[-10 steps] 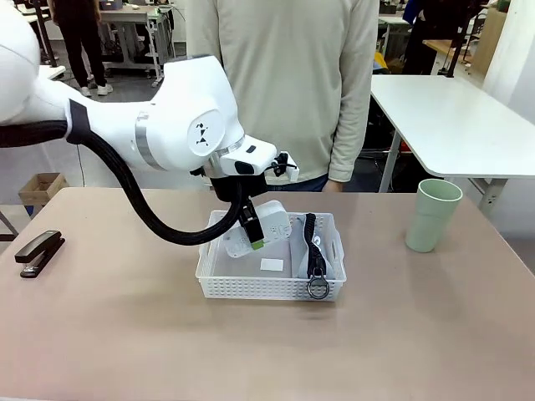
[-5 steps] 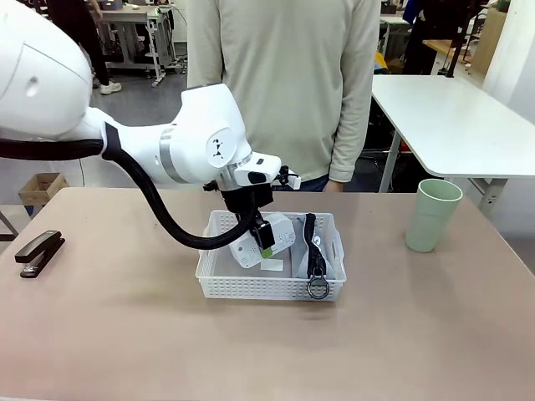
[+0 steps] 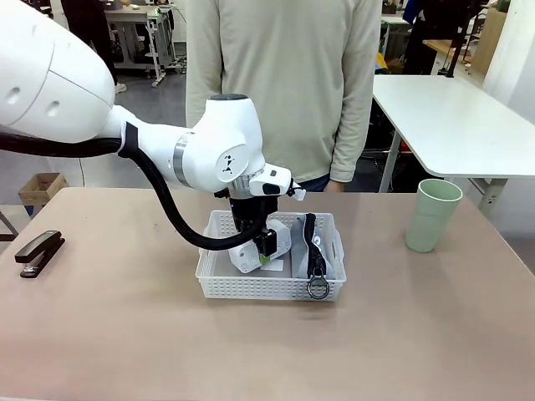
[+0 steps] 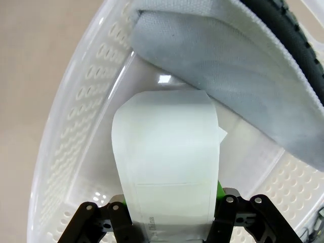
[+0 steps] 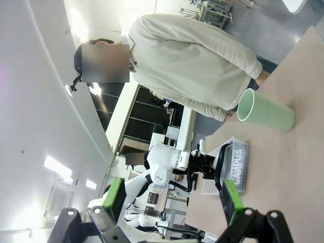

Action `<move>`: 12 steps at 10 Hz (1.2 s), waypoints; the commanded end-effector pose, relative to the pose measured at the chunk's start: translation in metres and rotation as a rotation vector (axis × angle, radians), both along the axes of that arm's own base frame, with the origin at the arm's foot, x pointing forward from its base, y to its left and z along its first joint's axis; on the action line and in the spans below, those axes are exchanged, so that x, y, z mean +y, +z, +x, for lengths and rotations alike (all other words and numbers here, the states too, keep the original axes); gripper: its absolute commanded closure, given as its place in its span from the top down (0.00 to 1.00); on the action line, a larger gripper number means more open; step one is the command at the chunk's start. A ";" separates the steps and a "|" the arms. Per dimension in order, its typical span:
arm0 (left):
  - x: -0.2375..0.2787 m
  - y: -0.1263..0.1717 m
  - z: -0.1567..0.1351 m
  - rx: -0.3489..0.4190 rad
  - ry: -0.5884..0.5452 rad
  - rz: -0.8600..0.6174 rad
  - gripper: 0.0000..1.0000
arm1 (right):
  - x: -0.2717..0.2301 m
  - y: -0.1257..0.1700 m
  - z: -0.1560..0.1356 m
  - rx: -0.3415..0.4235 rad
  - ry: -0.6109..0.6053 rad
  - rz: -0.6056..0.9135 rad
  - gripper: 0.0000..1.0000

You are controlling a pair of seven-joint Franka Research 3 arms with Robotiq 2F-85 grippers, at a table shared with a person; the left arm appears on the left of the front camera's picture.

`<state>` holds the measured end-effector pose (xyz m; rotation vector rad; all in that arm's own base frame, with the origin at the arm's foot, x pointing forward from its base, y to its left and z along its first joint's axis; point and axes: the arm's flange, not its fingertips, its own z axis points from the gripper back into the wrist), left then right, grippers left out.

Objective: Efficiently arrange items inside the basket to fit them all.
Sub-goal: Pick up the Digital clock and place it inside the Organizing basket.

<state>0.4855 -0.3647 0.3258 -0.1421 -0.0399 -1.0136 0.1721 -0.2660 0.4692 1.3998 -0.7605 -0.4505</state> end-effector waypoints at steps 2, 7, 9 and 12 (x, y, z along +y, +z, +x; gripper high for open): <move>-0.011 0.002 0.001 0.000 -0.002 0.049 0.54 | -0.001 0.003 0.002 -0.037 -0.009 -0.002 1.00; -0.007 0.007 0.001 -0.019 0.005 0.059 1.00 | -0.001 0.003 0.002 -0.037 -0.009 -0.002 1.00; 0.000 0.014 -0.004 -0.034 0.006 0.041 1.00 | -0.001 0.003 0.002 -0.037 -0.009 -0.002 1.00; 0.043 0.056 -0.020 -0.023 -0.088 -0.050 1.00 | -0.001 0.003 0.002 -0.037 -0.009 -0.002 1.00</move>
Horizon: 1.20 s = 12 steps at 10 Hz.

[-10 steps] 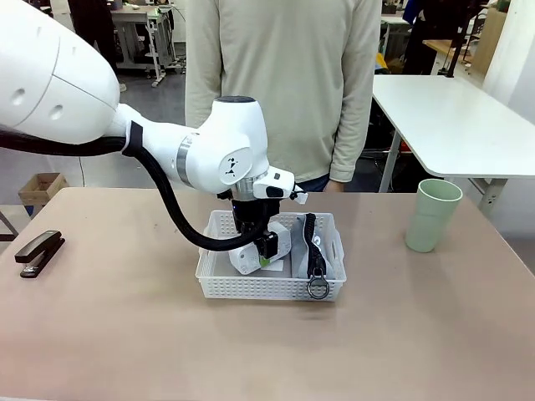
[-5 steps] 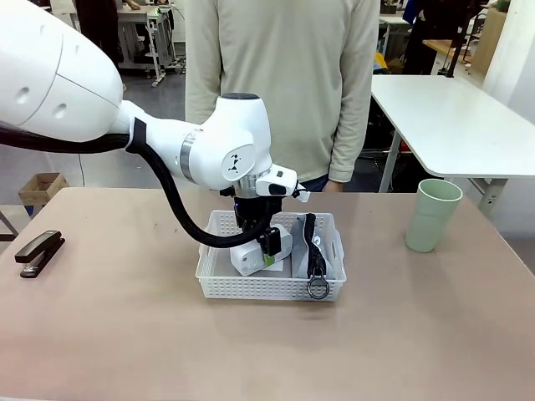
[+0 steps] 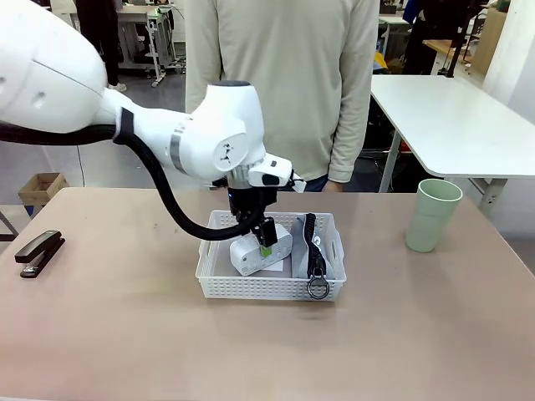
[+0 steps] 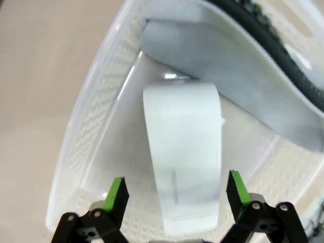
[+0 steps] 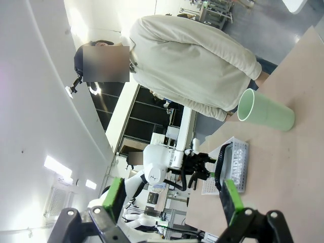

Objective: Efficiently arrange items inside the basket to fit them all.
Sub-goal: Pick up the Digital clock and place it inside the Organizing basket.

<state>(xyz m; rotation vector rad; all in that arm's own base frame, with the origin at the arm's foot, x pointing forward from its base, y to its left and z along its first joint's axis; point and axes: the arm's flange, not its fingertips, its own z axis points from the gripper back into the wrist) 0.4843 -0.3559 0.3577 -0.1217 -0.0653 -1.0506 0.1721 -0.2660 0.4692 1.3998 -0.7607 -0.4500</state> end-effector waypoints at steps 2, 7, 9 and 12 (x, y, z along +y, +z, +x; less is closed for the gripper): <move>0.118 0.103 -0.050 -0.071 0.015 -0.160 1.00 | -0.001 0.003 0.002 -0.036 -0.009 -0.002 1.00; 0.350 0.171 -0.113 0.126 0.006 -0.781 1.00 | -0.001 0.003 0.002 -0.036 -0.009 -0.002 1.00; 0.473 0.133 -0.132 0.198 0.130 -1.164 1.00 | -0.001 0.003 0.002 -0.036 -0.009 -0.002 1.00; 0.559 0.052 -0.151 0.217 0.436 -1.580 1.00 | -0.001 0.003 0.002 -0.036 -0.009 -0.002 1.00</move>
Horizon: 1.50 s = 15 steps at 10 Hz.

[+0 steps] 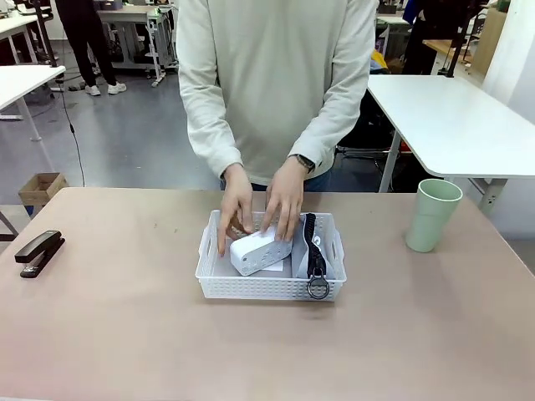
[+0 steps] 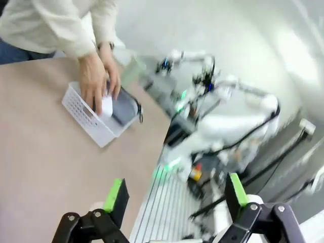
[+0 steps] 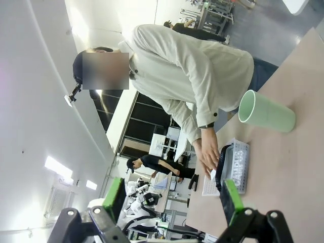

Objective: Efficiently arrange items inside the basket to fit them all.
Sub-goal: Pick up the Digital clock and place it inside the Organizing basket, then pick up the Stapler and place it inside the Organizing basket.

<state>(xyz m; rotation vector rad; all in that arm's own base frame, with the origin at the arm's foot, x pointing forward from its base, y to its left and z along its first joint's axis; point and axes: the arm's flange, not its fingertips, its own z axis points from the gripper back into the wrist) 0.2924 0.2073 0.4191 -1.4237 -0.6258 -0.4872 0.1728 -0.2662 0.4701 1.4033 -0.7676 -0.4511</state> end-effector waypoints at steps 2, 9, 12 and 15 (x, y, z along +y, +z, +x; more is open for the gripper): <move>-0.026 0.032 0.002 -0.081 -0.083 0.135 1.00 | 0.000 0.002 0.002 -0.031 -0.005 -0.006 1.00; -0.026 0.032 0.002 -0.081 -0.083 0.135 1.00 | 0.000 0.002 0.002 -0.031 -0.005 -0.006 1.00; -0.026 0.032 0.002 -0.081 -0.083 0.135 1.00 | 0.000 0.002 0.002 -0.031 -0.005 -0.006 1.00; -0.026 0.034 0.005 -0.081 -0.078 0.124 1.00 | 0.000 0.002 0.002 -0.031 -0.005 -0.006 1.00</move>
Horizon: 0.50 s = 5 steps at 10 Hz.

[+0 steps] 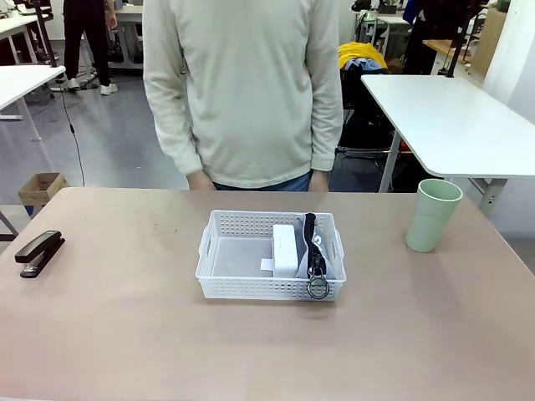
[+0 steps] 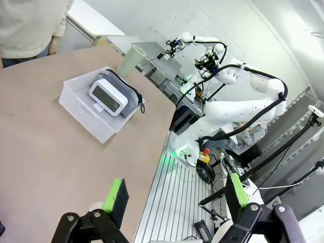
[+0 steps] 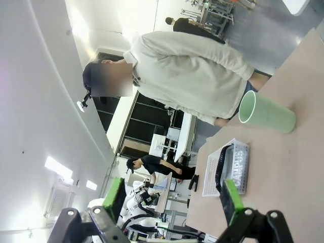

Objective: Efficiently arrange items inside the basket to fit them all.
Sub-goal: Pick up the Stapler and place it inside the Organizing basket.

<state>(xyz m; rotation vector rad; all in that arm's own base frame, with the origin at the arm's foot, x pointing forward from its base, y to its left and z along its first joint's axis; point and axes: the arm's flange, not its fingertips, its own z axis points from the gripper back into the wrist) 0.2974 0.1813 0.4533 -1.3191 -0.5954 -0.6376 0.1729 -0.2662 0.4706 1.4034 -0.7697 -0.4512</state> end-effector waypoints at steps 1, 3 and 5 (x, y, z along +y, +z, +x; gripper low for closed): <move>-0.015 0.014 0.000 0.093 0.126 0.306 1.00 | 0.000 0.001 0.002 -0.029 -0.004 -0.006 1.00; -0.039 0.039 0.034 0.222 0.114 0.734 1.00 | 0.000 0.001 0.002 -0.029 -0.004 -0.006 1.00; -0.044 0.056 0.069 0.392 0.345 1.196 1.00 | 0.000 0.001 0.002 -0.029 -0.004 -0.006 1.00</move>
